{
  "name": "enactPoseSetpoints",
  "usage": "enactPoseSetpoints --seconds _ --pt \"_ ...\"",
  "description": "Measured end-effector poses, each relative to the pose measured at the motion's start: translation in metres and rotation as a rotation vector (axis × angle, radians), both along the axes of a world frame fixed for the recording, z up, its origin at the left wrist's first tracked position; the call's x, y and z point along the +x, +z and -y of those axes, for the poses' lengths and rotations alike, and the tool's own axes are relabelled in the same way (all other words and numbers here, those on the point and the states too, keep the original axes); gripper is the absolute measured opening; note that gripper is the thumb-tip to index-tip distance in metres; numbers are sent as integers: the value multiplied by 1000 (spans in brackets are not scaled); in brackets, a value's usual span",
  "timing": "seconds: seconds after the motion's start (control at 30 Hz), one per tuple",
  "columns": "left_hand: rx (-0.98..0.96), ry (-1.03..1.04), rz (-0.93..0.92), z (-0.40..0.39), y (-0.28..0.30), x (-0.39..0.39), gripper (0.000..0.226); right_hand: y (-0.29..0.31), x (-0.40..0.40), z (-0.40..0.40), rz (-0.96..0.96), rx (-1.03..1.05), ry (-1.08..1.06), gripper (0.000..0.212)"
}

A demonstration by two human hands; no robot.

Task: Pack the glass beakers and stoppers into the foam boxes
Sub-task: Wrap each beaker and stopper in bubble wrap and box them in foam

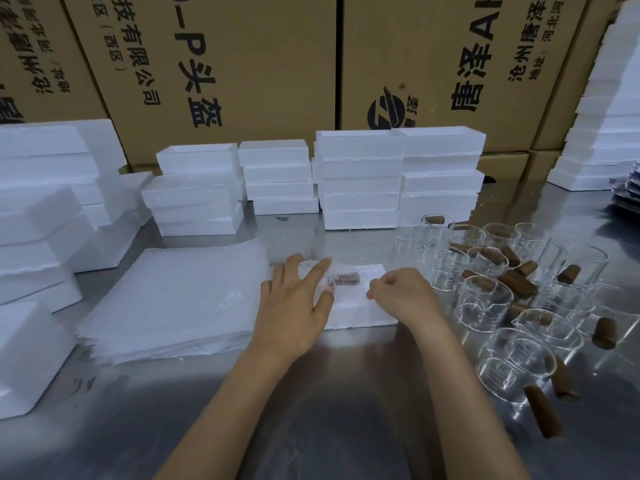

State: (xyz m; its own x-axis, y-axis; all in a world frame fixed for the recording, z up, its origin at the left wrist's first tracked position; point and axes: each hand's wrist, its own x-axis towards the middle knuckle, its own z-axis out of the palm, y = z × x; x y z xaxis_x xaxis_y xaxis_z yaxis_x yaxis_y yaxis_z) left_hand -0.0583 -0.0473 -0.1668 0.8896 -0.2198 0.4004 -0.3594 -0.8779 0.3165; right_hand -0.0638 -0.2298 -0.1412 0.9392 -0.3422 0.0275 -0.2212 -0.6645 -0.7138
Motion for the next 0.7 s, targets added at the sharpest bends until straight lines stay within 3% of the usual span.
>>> enactPoseSetpoints --seconds 0.13,0.3,0.43,0.53,0.63,0.7 --pt "52 -20 69 2 2 -5 64 0 0 -3 46 -17 -33 27" --pt "1 -131 195 11 13 -15 58 2 1 -2 112 48 -76 23" --pt "-237 -136 132 18 28 -9 53 -2 3 2 149 129 -118 24" --pt "-319 -114 111 33 60 29 57 -6 8 5 237 335 -194 24" --pt "-240 -22 104 50 109 93 70 -12 14 7 253 595 -267 23" --pt "-149 63 72 60 139 133 79 -15 18 8 225 665 -307 23"
